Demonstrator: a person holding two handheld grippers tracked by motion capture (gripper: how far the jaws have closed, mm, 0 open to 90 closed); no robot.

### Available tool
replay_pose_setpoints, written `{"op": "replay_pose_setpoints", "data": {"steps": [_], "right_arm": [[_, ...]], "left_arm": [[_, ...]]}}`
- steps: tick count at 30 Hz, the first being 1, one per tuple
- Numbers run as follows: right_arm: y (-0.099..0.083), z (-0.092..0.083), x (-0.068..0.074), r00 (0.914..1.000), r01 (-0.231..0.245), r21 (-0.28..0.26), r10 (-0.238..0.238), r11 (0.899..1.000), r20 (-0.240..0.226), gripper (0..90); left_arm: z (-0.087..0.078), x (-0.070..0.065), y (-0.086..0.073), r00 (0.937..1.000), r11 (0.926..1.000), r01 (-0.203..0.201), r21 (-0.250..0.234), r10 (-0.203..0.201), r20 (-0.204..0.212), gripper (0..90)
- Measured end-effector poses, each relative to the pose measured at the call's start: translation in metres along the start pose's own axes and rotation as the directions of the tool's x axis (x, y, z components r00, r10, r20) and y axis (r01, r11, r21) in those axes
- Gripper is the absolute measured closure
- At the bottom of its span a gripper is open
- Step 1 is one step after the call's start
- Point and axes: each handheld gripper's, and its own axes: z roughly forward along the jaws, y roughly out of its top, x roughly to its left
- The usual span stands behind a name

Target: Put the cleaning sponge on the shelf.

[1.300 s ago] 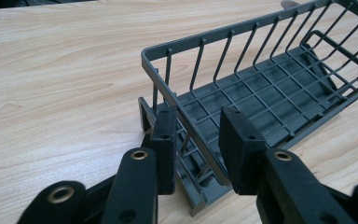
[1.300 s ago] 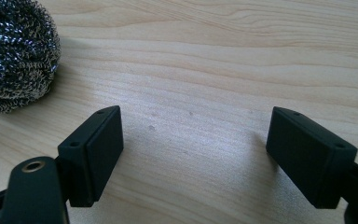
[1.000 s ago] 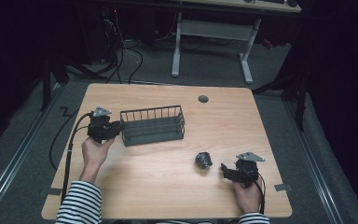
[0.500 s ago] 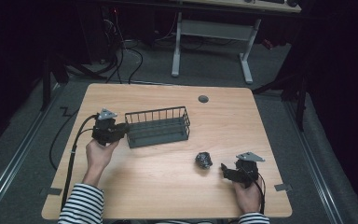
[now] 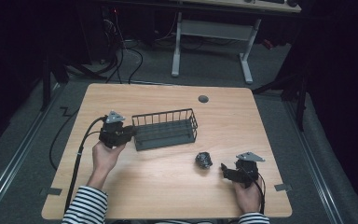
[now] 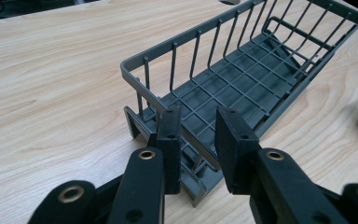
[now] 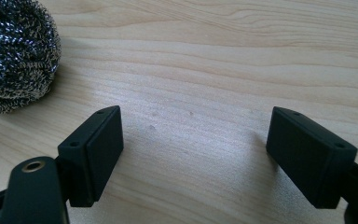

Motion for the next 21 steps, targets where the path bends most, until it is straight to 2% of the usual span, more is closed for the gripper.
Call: {"op": "replay_pose_setpoints", "data": {"steps": [12,19,21], "right_arm": [[0.000,0.000,0.000,1.0000,0.000,0.000,0.000,1.000,0.000,18.8],[0.000,0.000,0.000,1.0000,0.000,0.000,0.000,1.000,0.000,18.7],[0.000,0.000,0.000,1.0000,0.000,0.000,0.000,1.000,0.000,18.7]], "left_arm": [[0.007,-0.021,0.004,0.9988,0.9993,-0.038,-0.001,0.038,0.032,72.5],[0.008,-0.023,0.004,0.9983,0.9991,-0.043,-0.001,0.043,0.038,71.8],[0.007,-0.022,0.005,0.9986,0.9995,-0.030,-0.009,0.030,0.044,67.5]]}}
